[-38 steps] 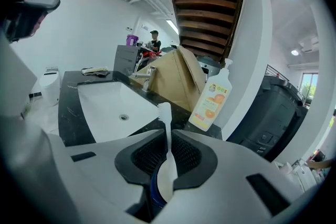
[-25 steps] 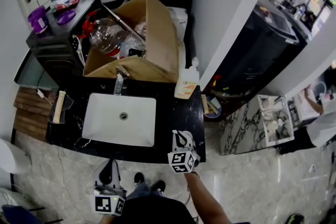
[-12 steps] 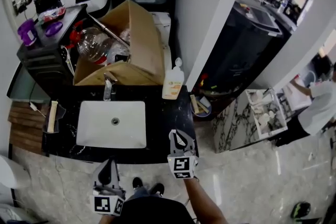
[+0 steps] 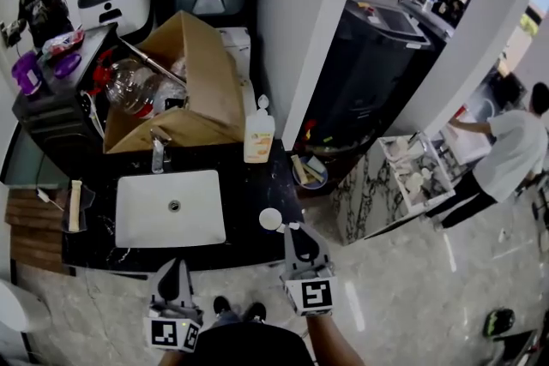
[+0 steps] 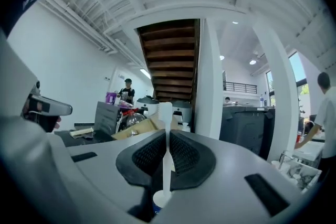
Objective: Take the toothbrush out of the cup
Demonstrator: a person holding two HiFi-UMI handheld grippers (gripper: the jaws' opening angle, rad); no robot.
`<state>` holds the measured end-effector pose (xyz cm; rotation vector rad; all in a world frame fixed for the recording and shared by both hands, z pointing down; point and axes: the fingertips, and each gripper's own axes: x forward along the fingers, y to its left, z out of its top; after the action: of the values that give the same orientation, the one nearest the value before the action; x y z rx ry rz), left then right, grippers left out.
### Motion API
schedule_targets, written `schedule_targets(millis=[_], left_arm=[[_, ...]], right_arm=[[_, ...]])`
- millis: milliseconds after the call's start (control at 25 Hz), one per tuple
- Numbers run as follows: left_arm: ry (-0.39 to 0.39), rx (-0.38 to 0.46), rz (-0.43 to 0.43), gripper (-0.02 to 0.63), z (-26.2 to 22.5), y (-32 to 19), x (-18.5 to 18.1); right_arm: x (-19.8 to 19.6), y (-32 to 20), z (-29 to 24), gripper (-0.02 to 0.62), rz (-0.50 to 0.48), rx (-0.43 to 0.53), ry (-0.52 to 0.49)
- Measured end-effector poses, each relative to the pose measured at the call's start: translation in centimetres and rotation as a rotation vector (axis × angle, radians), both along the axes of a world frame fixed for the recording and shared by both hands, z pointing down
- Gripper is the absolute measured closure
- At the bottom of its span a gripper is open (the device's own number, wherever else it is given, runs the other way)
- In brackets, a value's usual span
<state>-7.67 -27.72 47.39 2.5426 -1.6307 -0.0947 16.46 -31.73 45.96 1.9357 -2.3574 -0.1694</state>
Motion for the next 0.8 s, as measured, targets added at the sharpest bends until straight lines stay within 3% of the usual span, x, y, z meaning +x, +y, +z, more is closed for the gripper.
schedule_targets(millis=[360, 560, 800], left_arm=[[0.013, 0.014, 0.059, 0.601, -1.2, 0.9, 1.1], [0.014, 0.023, 0.083, 0.601, -1.4, 1.5, 1.3], [0.01, 0.03, 0.103, 0.601, -1.7, 2.3, 1.6]], right_arm=[[2.6, 7.8, -5.4, 0.554, 0.124, 0.152, -0.052], [3.3, 10.1, -4.4, 0.554, 0.172, 0.092, -0.089], [3.4, 10.7, -4.6, 0.555, 0.179, 0.107, -0.105]])
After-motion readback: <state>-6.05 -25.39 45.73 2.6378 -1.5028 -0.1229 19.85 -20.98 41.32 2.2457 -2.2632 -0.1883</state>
